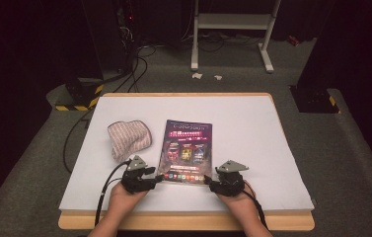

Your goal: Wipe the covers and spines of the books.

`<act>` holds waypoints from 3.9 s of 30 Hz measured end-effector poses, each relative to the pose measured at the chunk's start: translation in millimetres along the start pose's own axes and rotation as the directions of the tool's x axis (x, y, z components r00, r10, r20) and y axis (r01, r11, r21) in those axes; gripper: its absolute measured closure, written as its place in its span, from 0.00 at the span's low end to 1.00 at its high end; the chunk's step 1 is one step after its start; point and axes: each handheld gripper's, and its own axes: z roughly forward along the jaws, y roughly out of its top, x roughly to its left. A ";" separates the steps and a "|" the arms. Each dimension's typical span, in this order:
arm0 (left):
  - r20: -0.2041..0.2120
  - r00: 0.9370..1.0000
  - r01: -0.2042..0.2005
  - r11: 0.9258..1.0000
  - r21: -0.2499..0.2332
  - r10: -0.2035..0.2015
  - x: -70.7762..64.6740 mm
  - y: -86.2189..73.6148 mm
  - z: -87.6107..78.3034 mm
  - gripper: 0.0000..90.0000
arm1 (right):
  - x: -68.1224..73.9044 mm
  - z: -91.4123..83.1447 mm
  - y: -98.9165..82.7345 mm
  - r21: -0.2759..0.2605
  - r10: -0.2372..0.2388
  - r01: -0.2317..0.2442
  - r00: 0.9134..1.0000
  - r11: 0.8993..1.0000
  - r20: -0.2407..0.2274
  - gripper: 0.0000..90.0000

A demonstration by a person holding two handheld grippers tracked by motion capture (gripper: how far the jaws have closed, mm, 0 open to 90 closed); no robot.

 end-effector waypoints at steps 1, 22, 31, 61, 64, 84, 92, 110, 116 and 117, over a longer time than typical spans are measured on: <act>0.003 1.000 0.003 1.000 0.018 -0.003 -2.4 0.7 3.9 0.55 | -0.6 -0.4 -0.1 0.000 0.002 -0.002 1.000 1.000 0.001 0.49; -0.195 0.981 -0.025 0.996 -0.090 0.006 15.4 7.2 -25.5 0.47 | -25.5 -13.0 -3.3 -0.036 -0.003 0.006 0.997 0.999 0.076 0.48; -0.283 0.958 0.001 0.990 -0.141 -0.042 52.6 21.6 -56.4 0.41 | -52.0 -27.4 -12.8 -0.069 0.064 -0.055 0.989 0.996 0.131 0.45; -0.382 0.922 0.089 0.994 0.064 -0.058 128.4 27.7 -9.4 0.67 | -59.1 -32.4 -20.8 -0.071 0.095 -0.087 0.989 0.994 0.117 0.46; -0.378 0.924 0.089 0.994 0.061 -0.060 128.5 27.7 -11.1 0.74 | -59.7 -32.5 -20.8 -0.075 0.094 -0.086 0.989 0.993 0.111 0.47; -0.139 0.989 -0.065 0.988 -0.141 0.045 22.0 33.7 -35.2 0.76 | -70.1 -46.9 -21.7 -0.154 0.121 -0.101 0.984 0.983 0.131 0.51; -0.070 0.987 -0.145 0.988 -0.054 0.141 -13.3 26.5 -6.8 0.76 | -74.6 -54.4 -24.9 -0.209 0.150 -0.118 0.978 0.971 0.145 0.50; -0.049 0.981 -0.189 0.981 0.032 0.190 -32.4 23.8 17.7 0.75 | -77.9 -54.5 -27.7 -0.206 0.165 -0.134 0.976 0.969 0.141 0.51; -0.024 0.979 -0.202 0.979 0.039 0.203 -50.1 37.4 38.4 0.75 | -81.9 -55.0 -30.0 -0.208 0.156 -0.120 0.974 0.971 0.164 0.48; -0.017 0.979 -0.202 0.979 0.040 0.203 -52.8 39.5 41.6 0.75 | -83.7 -56.1 -30.6 -0.208 0.160 -0.123 0.972 0.970 0.171 0.48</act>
